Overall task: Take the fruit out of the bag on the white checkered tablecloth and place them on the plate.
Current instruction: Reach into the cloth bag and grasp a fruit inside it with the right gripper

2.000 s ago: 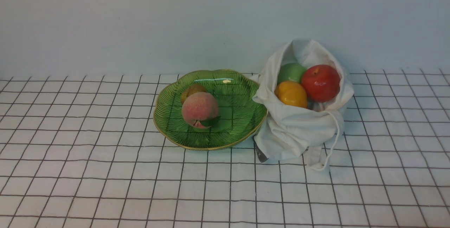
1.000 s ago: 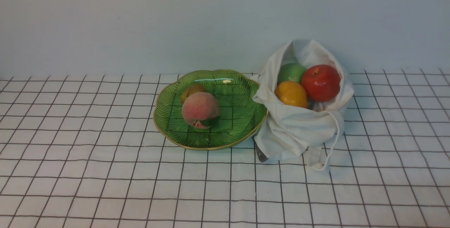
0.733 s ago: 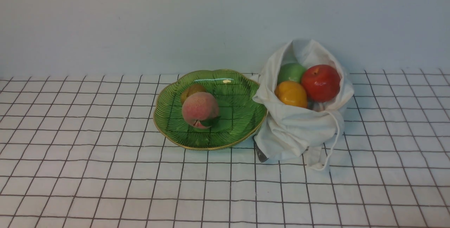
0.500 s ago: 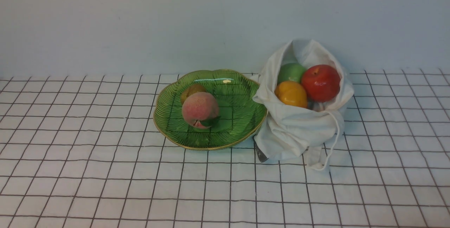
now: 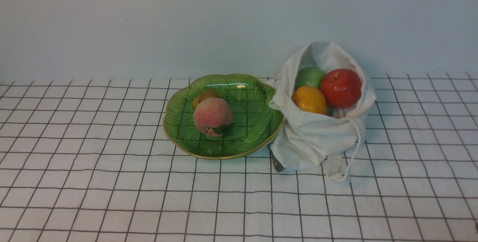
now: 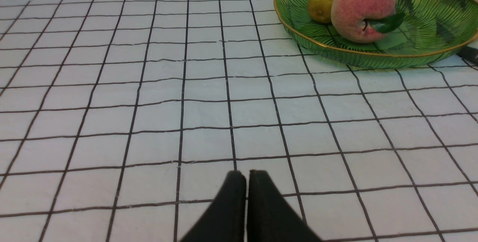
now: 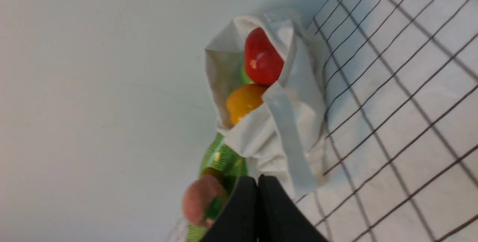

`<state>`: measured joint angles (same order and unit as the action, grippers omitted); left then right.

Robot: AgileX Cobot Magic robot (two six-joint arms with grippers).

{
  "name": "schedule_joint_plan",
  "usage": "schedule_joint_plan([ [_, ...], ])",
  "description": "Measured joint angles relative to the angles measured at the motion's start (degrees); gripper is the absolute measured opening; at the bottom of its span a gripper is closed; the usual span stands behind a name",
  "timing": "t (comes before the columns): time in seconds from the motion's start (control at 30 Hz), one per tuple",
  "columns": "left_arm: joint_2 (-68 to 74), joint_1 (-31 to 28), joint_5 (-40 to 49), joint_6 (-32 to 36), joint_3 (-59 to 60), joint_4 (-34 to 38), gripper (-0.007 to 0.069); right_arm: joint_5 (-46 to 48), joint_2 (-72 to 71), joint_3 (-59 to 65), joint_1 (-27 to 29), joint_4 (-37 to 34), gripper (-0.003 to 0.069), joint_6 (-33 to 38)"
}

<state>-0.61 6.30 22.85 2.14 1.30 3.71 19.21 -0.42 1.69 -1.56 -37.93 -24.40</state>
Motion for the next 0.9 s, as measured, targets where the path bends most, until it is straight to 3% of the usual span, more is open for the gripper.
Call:
schedule_joint_plan([
  [0.23,0.0,0.0,0.0,0.0,0.0,0.0,-0.0008,-0.4,0.0,0.0,0.0,-3.9,-0.0015,0.2],
  [0.5,0.0,0.0,0.0,0.0,0.0,0.0,-0.0008,3.1,0.4,-15.8,0.0,0.2,-0.0015,22.8],
  [0.67,0.0,0.0,0.0,0.0,0.0,0.0,-0.0008,9.1,9.8,-28.7,0.0,13.9,-0.0015,29.3],
  [0.7,0.0,0.0,0.0,0.0,0.0,0.0,-0.0008,15.3,14.5,-32.1,0.0,20.9,-0.0015,28.6],
  [0.8,0.0,0.0,0.0,0.0,0.0,0.0,-0.0008,25.3,23.3,-36.9,0.0,29.9,-0.0015,25.2],
  [0.83,0.0,0.0,0.0,0.0,0.0,0.0,-0.0008,32.7,29.2,-39.4,0.0,35.7,-0.0015,22.7],
  [0.9,0.0,0.0,0.0,0.0,0.0,0.0,-0.0008,37.4,35.5,-41.5,0.0,38.4,-0.0015,20.6],
])
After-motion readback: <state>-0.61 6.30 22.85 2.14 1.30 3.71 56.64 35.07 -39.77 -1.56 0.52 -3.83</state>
